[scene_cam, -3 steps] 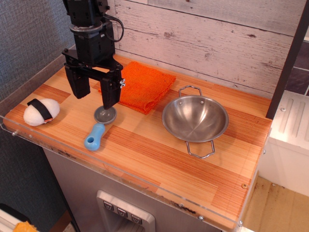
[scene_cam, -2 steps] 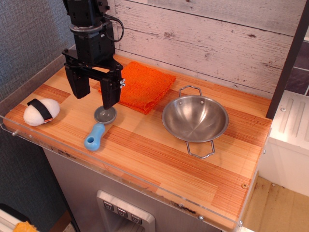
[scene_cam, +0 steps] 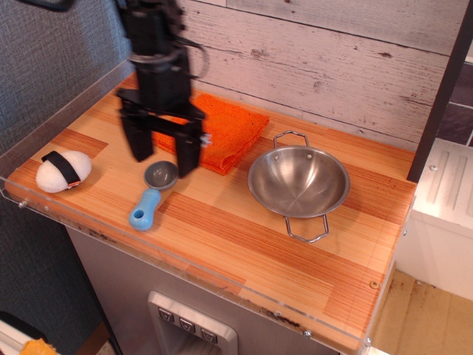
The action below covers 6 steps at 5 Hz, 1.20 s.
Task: Place the silver bowl on the orange cloth.
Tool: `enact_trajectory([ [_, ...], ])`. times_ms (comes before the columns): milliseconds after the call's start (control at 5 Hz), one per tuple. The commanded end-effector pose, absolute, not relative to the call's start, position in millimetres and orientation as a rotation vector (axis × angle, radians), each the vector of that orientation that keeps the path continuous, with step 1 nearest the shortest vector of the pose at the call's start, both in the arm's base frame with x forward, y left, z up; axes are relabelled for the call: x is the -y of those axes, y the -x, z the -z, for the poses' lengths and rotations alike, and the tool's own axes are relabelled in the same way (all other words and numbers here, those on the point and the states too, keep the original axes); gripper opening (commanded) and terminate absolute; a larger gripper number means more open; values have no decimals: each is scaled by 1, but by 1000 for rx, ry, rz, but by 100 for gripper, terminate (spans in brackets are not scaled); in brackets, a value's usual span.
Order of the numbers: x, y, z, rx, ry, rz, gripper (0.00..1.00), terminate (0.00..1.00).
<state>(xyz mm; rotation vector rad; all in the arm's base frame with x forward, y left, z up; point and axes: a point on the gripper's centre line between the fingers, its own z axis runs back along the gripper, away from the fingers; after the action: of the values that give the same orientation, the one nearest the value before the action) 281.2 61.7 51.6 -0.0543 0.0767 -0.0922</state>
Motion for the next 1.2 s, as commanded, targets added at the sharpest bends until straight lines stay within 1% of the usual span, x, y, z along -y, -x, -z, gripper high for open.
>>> enact_trajectory([
  [0, -17, -304, -64, 19, 31, 90, 100, 0],
  [200, -1, -313, -60, 57, 56, 22, 100, 0],
  [400, 2, -320, -50, 61, 87, -21, 100, 0],
  [600, 4, -323, -32, 23, 75, -29, 100, 0],
  [800, 3, -323, -19, -3, 72, -29, 100, 0],
  [1000, 7, -324, -17, 16, 79, -14, 0, 0],
])
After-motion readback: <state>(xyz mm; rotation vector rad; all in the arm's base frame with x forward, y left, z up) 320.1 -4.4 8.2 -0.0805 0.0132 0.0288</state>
